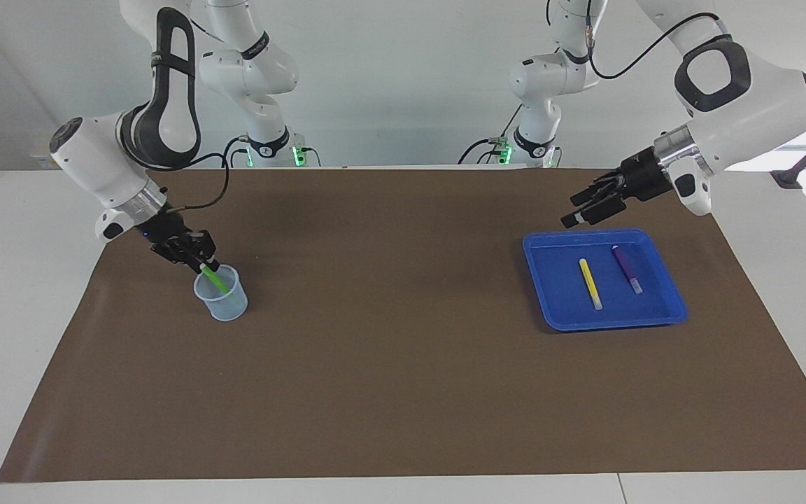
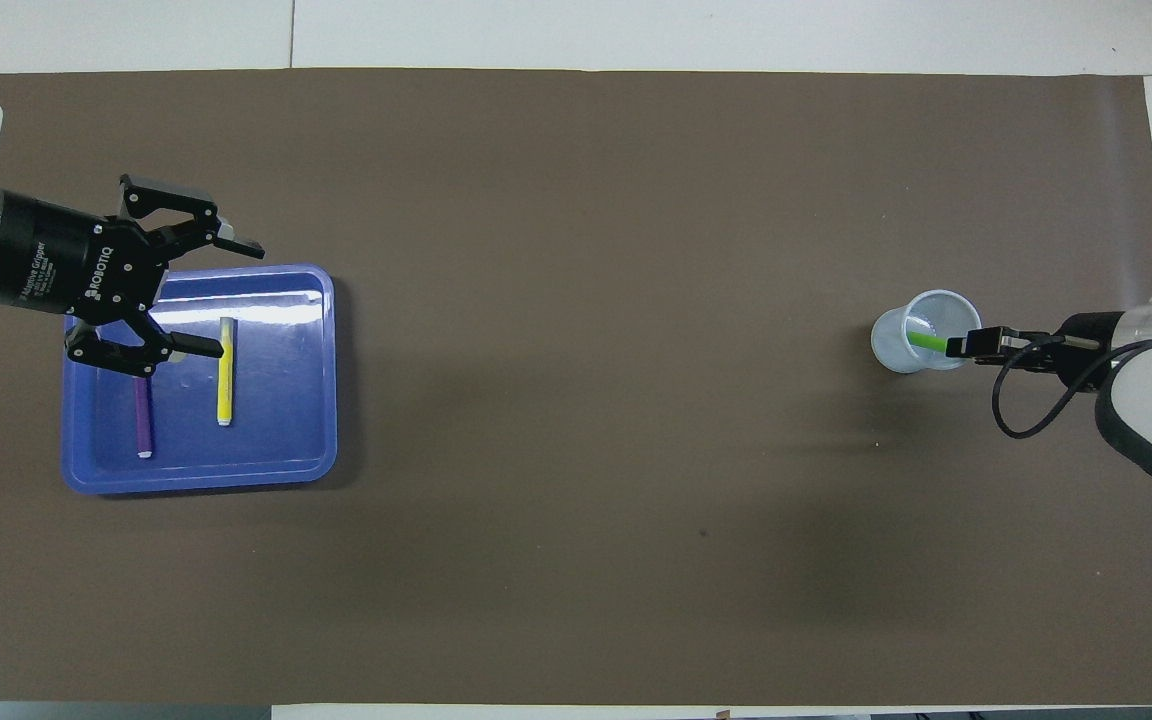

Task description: Right arm passes pens to left for tray arrangement

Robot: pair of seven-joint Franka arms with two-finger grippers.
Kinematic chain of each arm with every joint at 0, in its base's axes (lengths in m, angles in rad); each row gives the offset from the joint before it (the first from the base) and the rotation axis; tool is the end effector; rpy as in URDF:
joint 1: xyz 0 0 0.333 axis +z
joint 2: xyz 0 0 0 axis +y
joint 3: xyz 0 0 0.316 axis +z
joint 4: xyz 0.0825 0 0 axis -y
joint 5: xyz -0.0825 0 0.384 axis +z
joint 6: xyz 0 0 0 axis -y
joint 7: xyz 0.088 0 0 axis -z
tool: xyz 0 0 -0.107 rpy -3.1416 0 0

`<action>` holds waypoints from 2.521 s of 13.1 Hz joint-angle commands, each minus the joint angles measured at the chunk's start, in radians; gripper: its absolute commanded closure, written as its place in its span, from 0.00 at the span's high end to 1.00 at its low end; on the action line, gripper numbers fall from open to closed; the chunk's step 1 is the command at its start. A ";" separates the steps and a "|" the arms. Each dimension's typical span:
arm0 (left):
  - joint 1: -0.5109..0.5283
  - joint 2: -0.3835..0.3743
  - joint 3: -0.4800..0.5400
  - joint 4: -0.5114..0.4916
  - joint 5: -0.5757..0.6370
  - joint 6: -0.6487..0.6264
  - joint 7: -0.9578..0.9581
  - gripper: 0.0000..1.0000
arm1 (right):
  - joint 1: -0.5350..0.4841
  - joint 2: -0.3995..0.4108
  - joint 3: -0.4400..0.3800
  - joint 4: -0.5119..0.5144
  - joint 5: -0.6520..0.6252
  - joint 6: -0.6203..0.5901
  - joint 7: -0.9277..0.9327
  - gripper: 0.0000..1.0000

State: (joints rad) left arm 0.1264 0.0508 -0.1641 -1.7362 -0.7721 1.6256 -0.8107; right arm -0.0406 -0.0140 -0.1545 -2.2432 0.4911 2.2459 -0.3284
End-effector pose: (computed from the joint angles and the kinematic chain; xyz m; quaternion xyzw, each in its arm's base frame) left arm 0.5639 -0.0906 0.5521 0.8348 0.3943 -0.2231 0.3128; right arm 0.5168 -0.0885 0.3775 -0.9776 0.0854 -0.0573 0.1835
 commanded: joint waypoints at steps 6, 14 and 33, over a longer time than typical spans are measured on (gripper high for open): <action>-0.019 -0.135 0.009 -0.252 -0.227 0.112 -0.094 1.00 | 0.002 -0.014 0.007 -0.016 -0.005 0.023 0.000 0.29; -0.018 -0.132 0.011 -0.244 -0.225 0.137 -0.100 1.00 | 0.001 -0.024 0.009 0.016 -0.005 -0.003 0.002 0.00; -0.109 -0.128 -0.003 -0.189 -0.164 0.218 -0.252 1.00 | 0.001 -0.251 0.453 0.266 -0.066 -0.318 0.068 0.00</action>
State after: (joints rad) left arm 0.0670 -0.0691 -0.1667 -1.9433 -0.9724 1.7942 -0.9560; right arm -0.0301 -0.2874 0.2205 -2.0197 0.4372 1.8803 -0.2631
